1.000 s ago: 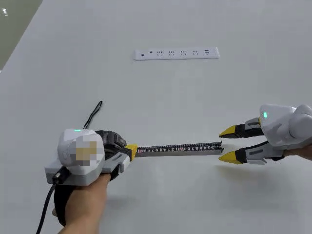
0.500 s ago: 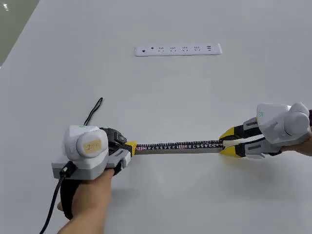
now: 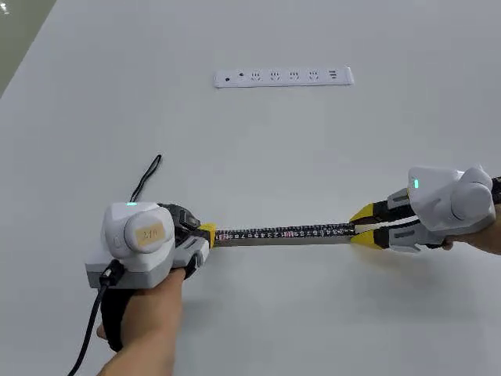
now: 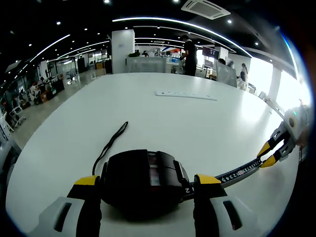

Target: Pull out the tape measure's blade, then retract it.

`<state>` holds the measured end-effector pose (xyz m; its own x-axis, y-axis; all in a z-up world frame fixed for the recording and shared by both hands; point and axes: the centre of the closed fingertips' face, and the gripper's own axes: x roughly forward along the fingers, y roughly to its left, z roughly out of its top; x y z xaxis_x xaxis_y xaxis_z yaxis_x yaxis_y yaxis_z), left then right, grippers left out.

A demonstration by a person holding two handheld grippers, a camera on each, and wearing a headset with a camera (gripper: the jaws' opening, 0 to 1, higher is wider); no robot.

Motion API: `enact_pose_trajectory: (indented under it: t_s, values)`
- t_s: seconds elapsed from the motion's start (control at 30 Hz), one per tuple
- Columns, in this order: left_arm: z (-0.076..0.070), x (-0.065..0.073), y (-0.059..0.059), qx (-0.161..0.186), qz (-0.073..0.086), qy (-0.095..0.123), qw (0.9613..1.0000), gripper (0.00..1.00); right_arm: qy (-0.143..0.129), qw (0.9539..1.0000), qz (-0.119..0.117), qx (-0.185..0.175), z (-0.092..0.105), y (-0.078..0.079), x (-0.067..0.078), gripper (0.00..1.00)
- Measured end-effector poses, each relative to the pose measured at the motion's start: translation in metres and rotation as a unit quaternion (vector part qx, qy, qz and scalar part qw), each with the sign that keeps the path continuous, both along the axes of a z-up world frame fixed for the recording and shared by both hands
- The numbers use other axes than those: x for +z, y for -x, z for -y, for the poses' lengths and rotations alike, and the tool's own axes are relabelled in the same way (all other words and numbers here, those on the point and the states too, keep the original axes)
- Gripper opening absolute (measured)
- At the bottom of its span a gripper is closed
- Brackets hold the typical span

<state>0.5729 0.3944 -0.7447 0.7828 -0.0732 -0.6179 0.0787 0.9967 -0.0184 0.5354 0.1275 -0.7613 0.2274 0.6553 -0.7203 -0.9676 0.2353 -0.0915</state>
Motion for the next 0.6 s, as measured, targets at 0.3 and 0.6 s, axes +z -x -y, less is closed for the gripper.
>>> enact_pose_trajectory:
  t_s: [0.3, 0.6]
  values:
    - [-0.0036, -0.0015, 0.0000, 0.011, -0.006, -0.001, 0.9999, 0.67, 0.002, 1.0000, 0.000, 0.000, 0.0003, 0.0005, 0.0000, 0.12]
    - [-0.0039, -0.0039, 0.0016, -0.005, -0.048, -0.011, 0.9988, 0.64, 0.008, 1.0000, 0.005, 0.001, 0.0019, -0.0010, -0.0015, 0.12]
